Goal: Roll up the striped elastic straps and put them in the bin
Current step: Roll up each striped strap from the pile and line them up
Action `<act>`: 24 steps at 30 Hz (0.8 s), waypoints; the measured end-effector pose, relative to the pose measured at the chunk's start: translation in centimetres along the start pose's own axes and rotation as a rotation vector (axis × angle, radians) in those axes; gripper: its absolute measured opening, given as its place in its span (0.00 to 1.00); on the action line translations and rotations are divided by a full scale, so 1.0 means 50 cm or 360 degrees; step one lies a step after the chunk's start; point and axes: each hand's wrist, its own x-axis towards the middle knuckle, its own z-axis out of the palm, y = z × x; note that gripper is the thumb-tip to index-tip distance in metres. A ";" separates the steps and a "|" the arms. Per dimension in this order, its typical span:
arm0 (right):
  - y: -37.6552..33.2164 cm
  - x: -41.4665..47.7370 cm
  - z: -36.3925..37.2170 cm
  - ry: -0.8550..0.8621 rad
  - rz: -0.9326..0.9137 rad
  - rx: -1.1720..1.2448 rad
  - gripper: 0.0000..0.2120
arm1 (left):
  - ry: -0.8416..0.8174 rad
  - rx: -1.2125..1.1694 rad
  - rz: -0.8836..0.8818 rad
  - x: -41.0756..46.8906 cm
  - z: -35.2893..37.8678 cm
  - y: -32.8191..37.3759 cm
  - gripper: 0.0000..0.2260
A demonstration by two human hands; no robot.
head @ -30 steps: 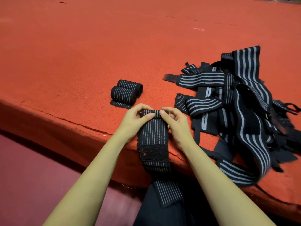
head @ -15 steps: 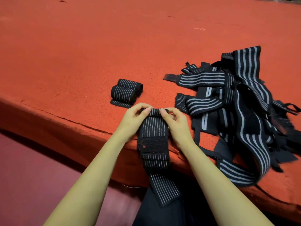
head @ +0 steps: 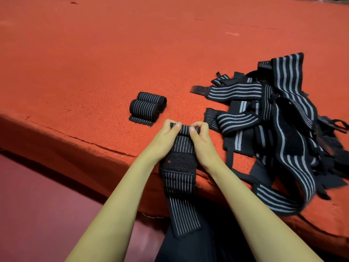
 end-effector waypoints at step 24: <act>-0.008 -0.012 -0.010 0.0044 -0.0267 0.0107 0.08 | 0.0077 -0.0019 0.0247 -0.001 0.004 -0.018 0.07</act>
